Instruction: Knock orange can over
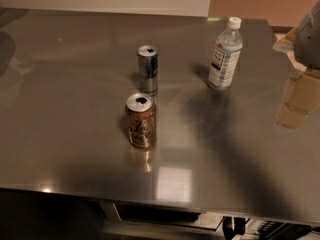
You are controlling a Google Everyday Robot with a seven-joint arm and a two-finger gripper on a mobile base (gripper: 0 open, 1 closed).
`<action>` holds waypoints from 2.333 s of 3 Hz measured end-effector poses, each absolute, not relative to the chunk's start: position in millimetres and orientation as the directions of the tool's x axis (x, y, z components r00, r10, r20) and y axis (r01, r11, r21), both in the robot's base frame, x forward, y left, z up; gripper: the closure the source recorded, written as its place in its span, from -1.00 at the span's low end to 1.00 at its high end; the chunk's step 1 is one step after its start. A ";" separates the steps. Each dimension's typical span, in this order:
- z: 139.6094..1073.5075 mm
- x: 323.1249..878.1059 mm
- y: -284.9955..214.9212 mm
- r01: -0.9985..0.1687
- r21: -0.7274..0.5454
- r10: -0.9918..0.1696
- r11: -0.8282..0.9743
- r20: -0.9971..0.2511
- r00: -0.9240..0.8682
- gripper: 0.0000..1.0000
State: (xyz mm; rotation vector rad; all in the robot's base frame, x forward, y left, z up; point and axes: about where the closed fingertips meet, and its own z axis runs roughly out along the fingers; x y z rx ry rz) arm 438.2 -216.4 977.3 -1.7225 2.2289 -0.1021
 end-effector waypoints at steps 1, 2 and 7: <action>977.3 438.2 -216.4 -0.930 -0.250 -0.953 0.270 -0.208 -0.221 -1.00; 975.9 434.9 -201.6 -0.944 -0.234 -0.956 0.231 -0.236 -0.176 -1.00; 934.7 468.5 1.0 -0.969 -0.145 -0.822 0.202 -0.563 -0.087 -1.00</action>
Offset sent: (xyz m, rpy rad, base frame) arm -0.0099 0.0367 -0.0089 0.0811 0.0468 0.1305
